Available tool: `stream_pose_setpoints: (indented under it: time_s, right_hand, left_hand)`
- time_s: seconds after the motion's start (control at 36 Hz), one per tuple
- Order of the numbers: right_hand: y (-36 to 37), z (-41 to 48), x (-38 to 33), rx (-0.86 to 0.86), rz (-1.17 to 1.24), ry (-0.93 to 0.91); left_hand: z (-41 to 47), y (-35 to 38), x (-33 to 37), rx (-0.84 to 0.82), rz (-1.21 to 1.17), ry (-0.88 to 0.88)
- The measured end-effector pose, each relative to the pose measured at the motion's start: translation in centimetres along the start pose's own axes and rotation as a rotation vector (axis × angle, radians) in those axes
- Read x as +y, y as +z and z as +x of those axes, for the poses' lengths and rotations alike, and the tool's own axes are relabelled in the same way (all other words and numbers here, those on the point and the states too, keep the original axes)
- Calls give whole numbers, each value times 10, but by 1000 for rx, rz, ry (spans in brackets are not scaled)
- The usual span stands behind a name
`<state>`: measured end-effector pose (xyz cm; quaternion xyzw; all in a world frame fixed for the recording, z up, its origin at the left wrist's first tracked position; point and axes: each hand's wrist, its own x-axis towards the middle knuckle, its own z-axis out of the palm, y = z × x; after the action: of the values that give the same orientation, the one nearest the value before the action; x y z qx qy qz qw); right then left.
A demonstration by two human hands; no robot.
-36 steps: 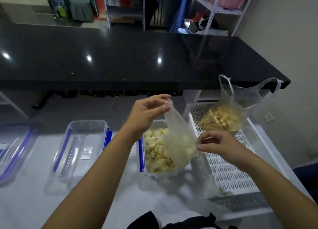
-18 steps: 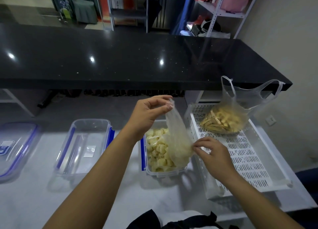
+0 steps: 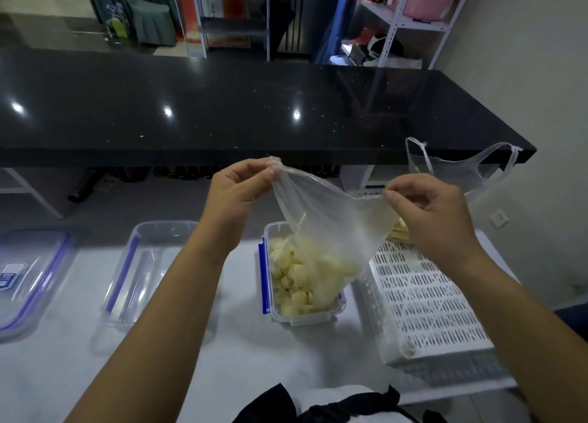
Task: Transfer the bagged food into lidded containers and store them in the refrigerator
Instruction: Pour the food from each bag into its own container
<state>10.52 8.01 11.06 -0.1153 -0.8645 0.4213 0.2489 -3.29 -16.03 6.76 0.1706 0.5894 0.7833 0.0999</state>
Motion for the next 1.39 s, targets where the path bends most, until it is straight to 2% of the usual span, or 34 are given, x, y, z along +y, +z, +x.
stream_pose_setpoints:
  time_s: [0.08, 0.17, 0.31, 0.36, 0.44, 0.5, 0.58, 0.72, 0.92, 1.39]
  right_hand:
    - [0, 4, 1, -35, 87, 67]
    - [1, -5, 10, -161, 273, 243]
    - [34, -60, 44, -225, 404, 458]
    - [49, -75, 56, -184, 520, 553]
    - [64, -79, 61, -102, 544, 641]
    - [67, -74, 59, -70, 620, 673]
    - [66, -62, 51, -81, 654, 639]
    - [60, -43, 46, -95, 685, 599]
    - [61, -25, 42, -101, 735, 554]
    - [53, -3, 19, -160, 773, 435]
  left_hand:
    - [1, -1, -1, 21, -11, 1]
    - [2, -1, -6, 31, -11, -2]
    - [-1, -4, -18, -23, -16, -15]
    - [-1, -7, -23, -151, 6, -57]
    - [-3, -6, -35, -422, 170, -236]
    - [-6, 1, -47, -473, 313, -340]
    - [-7, 14, -59, -389, 363, -393]
    - [-2, 18, -58, -274, 320, -252]
    - [1, 10, -44, -259, 279, -159]
    - [4, 2, -17, -183, 153, -68]
